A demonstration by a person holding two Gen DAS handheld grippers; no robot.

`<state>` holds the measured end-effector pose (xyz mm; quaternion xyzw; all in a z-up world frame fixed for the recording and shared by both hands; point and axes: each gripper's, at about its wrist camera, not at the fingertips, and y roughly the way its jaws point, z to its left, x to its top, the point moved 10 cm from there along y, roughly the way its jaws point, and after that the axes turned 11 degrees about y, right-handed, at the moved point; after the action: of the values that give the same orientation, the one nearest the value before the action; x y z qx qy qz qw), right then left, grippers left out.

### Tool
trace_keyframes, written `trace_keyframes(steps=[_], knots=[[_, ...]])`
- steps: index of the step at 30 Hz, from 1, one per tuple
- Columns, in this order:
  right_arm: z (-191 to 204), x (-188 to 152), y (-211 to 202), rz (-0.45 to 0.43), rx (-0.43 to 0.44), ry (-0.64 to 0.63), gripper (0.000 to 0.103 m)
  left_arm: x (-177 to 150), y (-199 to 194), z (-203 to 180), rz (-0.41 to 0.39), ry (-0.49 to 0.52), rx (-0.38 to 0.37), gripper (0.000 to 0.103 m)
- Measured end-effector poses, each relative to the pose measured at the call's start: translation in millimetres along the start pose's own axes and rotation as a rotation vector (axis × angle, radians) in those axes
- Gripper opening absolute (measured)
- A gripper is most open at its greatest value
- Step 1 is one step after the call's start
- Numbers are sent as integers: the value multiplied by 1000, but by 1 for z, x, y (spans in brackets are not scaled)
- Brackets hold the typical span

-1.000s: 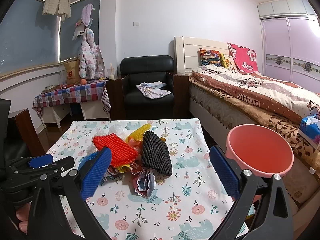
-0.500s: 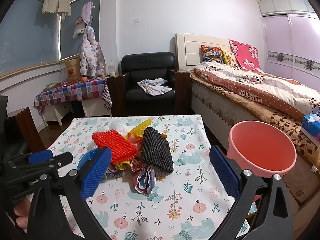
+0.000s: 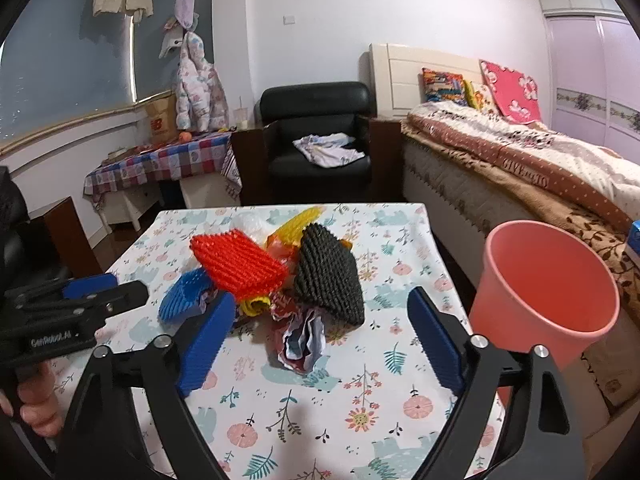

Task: Collect trash
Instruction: 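Grasp the red foam net with the left gripper while the right grasps the black foam net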

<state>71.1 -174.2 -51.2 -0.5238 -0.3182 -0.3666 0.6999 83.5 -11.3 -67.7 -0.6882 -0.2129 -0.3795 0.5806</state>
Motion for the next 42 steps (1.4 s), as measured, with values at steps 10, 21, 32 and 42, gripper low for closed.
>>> trace_keyframes(steps=[10,21,32,42], knots=[[-6,-3,10,35,38,23,80,39,26,-1,11,-69,-71,62],[-11,-1,24,66,63,52,78,46,77,3,107,-181,-113,51],[-6,-2,40,121,95,84,70,54,67,7,48,-194,-169,10],[-3,1,70,179,86,116,49,68,26,24,-42,-230,-201,9]])
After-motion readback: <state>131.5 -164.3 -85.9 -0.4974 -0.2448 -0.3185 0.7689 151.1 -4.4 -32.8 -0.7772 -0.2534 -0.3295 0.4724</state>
